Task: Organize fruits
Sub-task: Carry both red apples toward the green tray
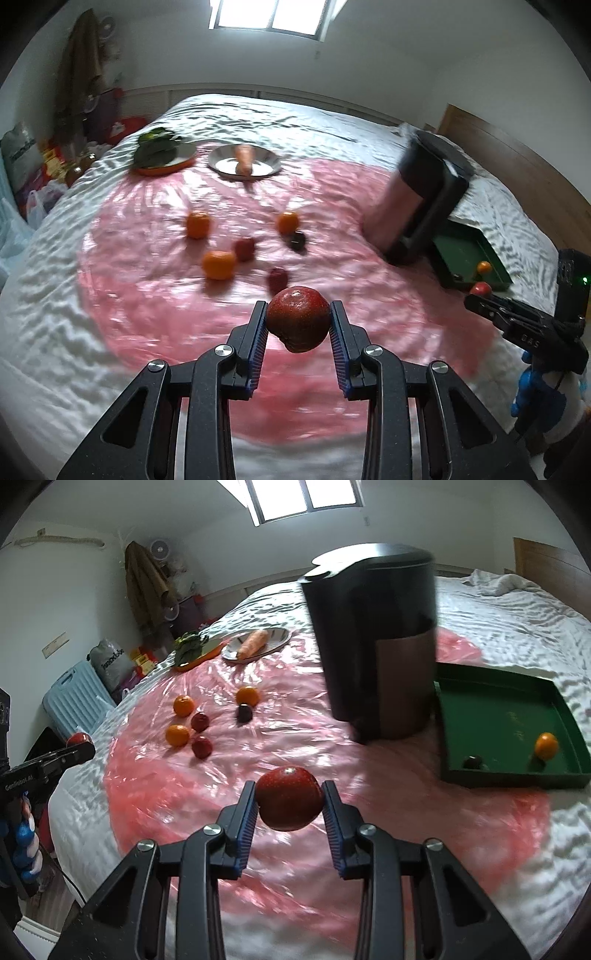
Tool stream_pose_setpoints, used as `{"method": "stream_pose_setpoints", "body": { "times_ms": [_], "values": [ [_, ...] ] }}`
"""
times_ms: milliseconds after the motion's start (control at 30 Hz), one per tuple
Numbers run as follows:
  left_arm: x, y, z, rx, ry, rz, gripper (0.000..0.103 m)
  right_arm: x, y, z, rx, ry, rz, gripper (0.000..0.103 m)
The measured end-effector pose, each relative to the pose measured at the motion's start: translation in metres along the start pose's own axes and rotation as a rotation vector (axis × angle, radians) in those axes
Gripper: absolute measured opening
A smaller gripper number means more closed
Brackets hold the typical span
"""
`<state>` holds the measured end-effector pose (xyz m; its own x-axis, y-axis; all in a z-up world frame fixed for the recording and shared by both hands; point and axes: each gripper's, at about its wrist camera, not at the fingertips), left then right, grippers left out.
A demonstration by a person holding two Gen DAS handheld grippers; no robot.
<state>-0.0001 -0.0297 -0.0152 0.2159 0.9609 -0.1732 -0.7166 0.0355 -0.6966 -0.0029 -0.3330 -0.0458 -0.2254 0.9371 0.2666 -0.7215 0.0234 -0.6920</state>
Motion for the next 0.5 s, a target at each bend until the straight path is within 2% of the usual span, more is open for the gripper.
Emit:
{"method": "stream_pose_setpoints", "body": {
  "times_ms": [500],
  "values": [
    [-0.134,-0.01,-0.046,0.079,0.172,-0.171,0.028,-0.1,0.005,0.041,-0.049,0.129,-0.096,0.061]
  ]
}}
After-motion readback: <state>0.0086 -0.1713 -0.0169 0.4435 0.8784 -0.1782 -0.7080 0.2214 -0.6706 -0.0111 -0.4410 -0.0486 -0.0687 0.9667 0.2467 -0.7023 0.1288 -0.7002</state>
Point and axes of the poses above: each gripper's, at about its wrist camera, not at the fingertips, and z roughly against the way its jaws point, x to its left, y to its underside, and after that the axes turned 2 degrees about -z, right-handed
